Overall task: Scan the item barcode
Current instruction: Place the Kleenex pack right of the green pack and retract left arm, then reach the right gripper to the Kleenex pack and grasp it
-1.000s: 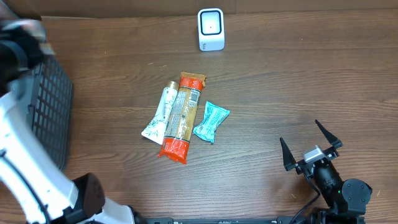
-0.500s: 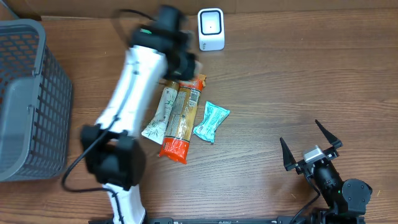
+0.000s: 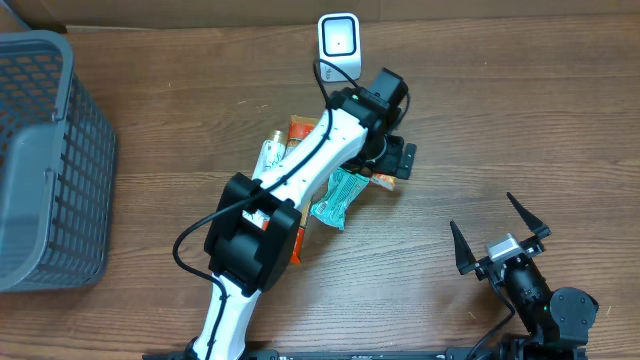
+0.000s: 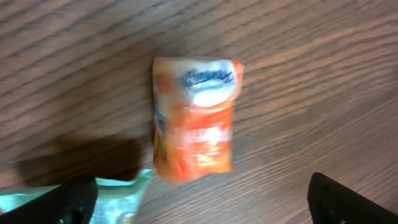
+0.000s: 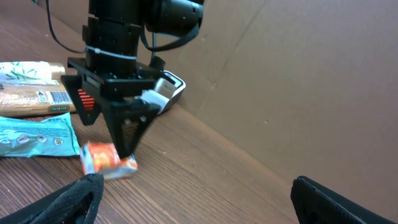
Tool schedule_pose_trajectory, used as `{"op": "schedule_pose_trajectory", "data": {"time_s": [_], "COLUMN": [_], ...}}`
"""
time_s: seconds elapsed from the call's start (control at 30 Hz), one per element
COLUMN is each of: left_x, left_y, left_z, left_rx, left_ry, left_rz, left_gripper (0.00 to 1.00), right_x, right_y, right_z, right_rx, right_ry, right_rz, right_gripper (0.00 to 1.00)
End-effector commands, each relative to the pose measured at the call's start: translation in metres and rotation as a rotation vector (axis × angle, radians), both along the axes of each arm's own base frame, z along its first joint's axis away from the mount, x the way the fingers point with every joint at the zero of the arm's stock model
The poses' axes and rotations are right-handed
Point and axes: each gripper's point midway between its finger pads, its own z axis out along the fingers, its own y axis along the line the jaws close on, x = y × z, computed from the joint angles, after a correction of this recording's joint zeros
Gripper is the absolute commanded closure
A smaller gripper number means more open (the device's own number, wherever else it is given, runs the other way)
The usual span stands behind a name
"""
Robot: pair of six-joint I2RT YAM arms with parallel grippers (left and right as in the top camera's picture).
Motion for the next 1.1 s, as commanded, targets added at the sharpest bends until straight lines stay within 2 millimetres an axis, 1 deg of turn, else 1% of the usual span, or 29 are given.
{"op": "schedule_pose_trajectory", "data": {"time_s": [0.0, 0.07, 0.13, 0.2, 0.23, 0.27, 0.37, 0.43, 0.47, 0.53, 0.6, 0.67, 0.7, 0.77, 0.83, 0.93, 1.0, 1.07], "left_x": [0.007, 0.017, 0.031, 0.047, 0.054, 0.064, 0.069, 0.067, 0.066, 0.062, 0.057, 0.050, 0.041, 0.038, 0.035, 0.031, 0.030, 0.030], "left_y": [-0.001, 0.005, 0.019, 0.041, 0.056, 0.087, 0.144, 0.180, 0.201, 0.242, 0.281, 0.317, 0.349, 0.374, 0.389, 0.403, 0.407, 0.408], "left_z": [0.009, 0.026, 0.055, 0.094, 0.117, 0.157, 0.218, 0.248, 0.263, 0.285, 0.296, 0.297, 0.292, 0.286, 0.285, 0.287, 0.287, 0.286], "left_rx": [-0.015, -0.026, -0.039, -0.056, -0.063, -0.071, -0.075, -0.068, -0.061, -0.036, -0.006, 0.017, 0.033, 0.018, -0.014, -0.012, 0.003, 0.009], "left_ry": [-0.013, -0.036, -0.068, -0.112, -0.141, -0.198, -0.299, -0.359, -0.395, -0.456, -0.487, -0.474, -0.436, -0.407, -0.400, -0.417, -0.425, -0.428], "left_rz": [0.023, 0.033, 0.051, 0.079, 0.092, 0.116, 0.166, 0.203, 0.224, 0.269, 0.323, 0.405, 0.486, 0.562, 0.588, 0.576, 0.556, 0.541], "left_gripper": [0.01, 0.00, 0.00, 0.00, 0.00, 0.00, 0.00, 0.01, 0.00, 0.00, 0.01, 0.00, 0.01, 0.00, 0.00, 0.00, 0.00, 0.00], "right_x": [0.000, 0.000, 0.000, 0.000, 0.000, 0.000, 0.000, 0.000, 0.000, 0.000, 0.000, -0.001, -0.003, -0.003, -0.003, -0.003, -0.005, -0.009], "right_y": [0.001, 0.001, 0.001, 0.001, 0.001, 0.001, 0.001, 0.001, 0.001, 0.001, 0.000, 0.004, 0.007, 0.007, 0.009, 0.009, 0.011, 0.019], "right_z": [-0.004, -0.004, -0.004, -0.004, -0.004, -0.003, 0.001, -0.005, -0.005, -0.004, 0.000, 0.002, 0.002, -0.001, -0.002, -0.002, -0.004, -0.004], "right_rx": [0.000, 0.000, 0.000, 0.000, 0.000, 0.000, -0.002, 0.001, 0.001, 0.000, -0.002, -0.003, -0.003, 0.000, 0.041, 0.170, 0.245, 0.269], "right_ry": [0.005, 0.005, 0.005, 0.005, 0.005, -0.001, -0.017, 0.009, 0.008, 0.005, -0.014, -0.022, -0.021, -0.008, 0.017, 0.077, 0.121, 0.144], "right_rz": [0.006, 0.006, 0.006, 0.006, 0.006, 0.006, 0.006, 0.006, 0.006, 0.003, -0.001, 0.024, 0.042, 0.042, 0.054, 0.056, 0.074, 0.121], "right_gripper": [0.00, 0.00, 0.00, 0.00, 0.00, 0.00, 0.00, 0.00, 0.00, 0.00, 0.00, 0.00, 0.00, 0.00, 0.00, 0.00, 0.00, 0.00]}}
